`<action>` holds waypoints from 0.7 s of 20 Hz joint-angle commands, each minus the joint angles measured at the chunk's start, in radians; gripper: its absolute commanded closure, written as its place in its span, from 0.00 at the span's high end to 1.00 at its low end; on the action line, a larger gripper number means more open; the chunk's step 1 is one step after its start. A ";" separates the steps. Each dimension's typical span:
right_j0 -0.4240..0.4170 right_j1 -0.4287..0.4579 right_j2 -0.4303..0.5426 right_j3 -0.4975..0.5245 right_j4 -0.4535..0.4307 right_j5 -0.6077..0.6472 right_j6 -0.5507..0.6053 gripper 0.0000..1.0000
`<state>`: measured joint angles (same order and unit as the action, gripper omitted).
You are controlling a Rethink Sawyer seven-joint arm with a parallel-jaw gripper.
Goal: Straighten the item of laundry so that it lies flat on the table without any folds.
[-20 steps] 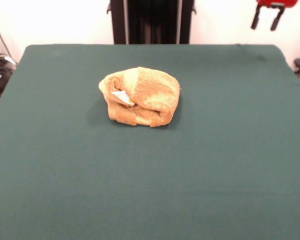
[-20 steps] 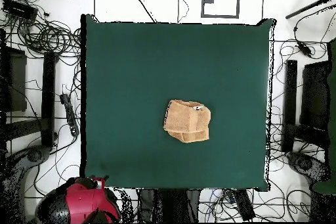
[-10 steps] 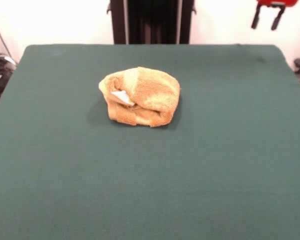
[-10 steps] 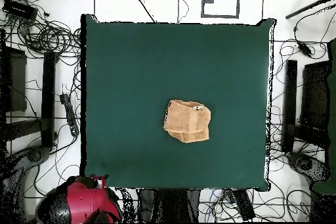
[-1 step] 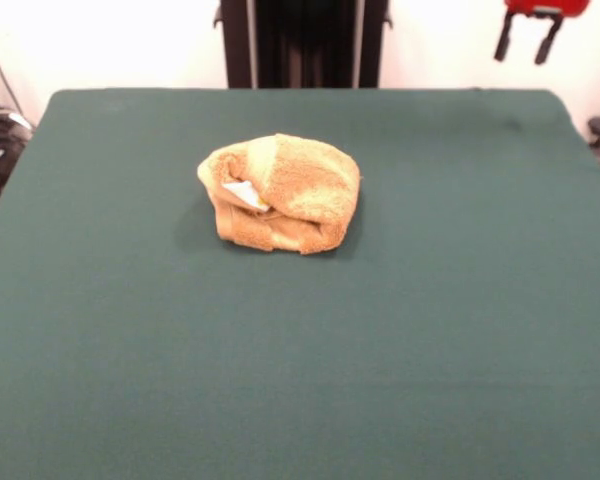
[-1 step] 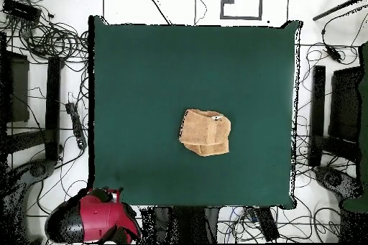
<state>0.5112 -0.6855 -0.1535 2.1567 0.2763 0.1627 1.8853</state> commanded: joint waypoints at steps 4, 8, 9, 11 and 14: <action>-0.027 0.024 0.081 0.012 -0.015 -0.056 0.178 1.00; -0.033 0.023 0.071 -0.001 -0.025 -0.039 0.161 1.00; -0.034 0.021 0.070 0.000 -0.028 -0.037 0.157 1.00; -0.041 0.022 0.072 -0.001 -0.031 -0.035 0.155 1.00; -0.056 0.023 0.084 0.000 -0.035 -0.039 0.152 1.00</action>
<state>0.4915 -0.6853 -0.1533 2.1567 0.2587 0.1627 1.8853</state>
